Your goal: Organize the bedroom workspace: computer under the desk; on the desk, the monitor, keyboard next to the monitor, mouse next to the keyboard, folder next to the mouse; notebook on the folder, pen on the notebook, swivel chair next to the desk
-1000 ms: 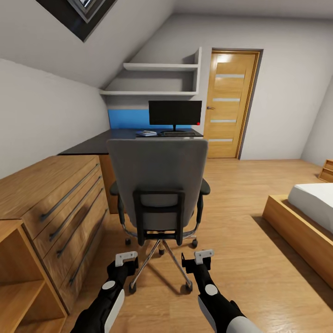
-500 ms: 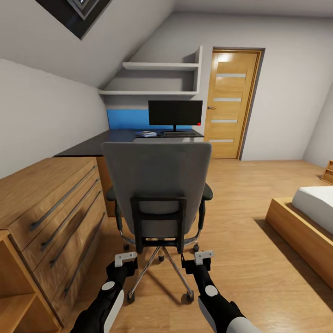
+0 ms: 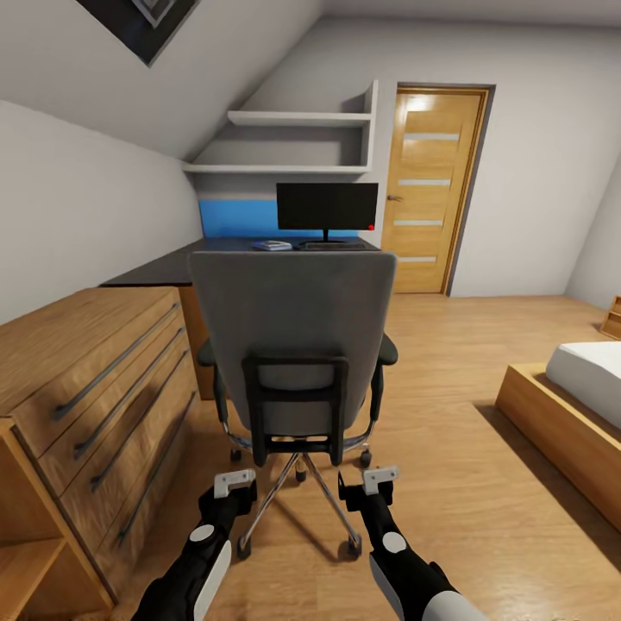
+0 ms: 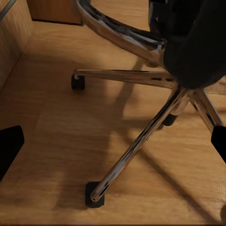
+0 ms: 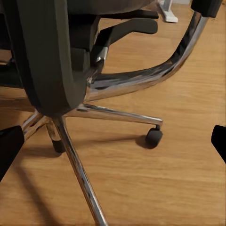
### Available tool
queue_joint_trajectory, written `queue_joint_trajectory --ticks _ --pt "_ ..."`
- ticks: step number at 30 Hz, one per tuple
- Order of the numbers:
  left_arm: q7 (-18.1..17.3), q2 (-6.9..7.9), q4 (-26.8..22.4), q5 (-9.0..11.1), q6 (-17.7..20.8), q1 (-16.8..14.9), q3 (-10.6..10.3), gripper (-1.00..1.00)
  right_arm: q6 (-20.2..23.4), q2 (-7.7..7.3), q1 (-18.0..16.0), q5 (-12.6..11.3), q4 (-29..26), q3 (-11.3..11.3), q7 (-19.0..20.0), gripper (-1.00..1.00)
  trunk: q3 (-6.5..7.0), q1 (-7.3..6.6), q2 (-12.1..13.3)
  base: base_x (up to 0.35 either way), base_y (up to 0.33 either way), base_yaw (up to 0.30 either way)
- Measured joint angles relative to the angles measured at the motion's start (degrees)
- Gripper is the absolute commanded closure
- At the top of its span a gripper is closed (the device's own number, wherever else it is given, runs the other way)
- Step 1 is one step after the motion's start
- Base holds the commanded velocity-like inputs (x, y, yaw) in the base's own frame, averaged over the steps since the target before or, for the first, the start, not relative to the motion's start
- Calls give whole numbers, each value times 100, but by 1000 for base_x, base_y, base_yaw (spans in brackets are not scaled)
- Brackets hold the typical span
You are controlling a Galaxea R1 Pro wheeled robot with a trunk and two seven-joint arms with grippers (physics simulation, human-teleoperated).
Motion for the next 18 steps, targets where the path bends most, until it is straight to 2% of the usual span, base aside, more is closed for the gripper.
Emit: queue_joint_trajectory --ticks 18 --pt "0 0 -2 0 -1 1 -1 -100 -3 0 0 8 0 1 0 -100 -399 46 -24 0 0 0"
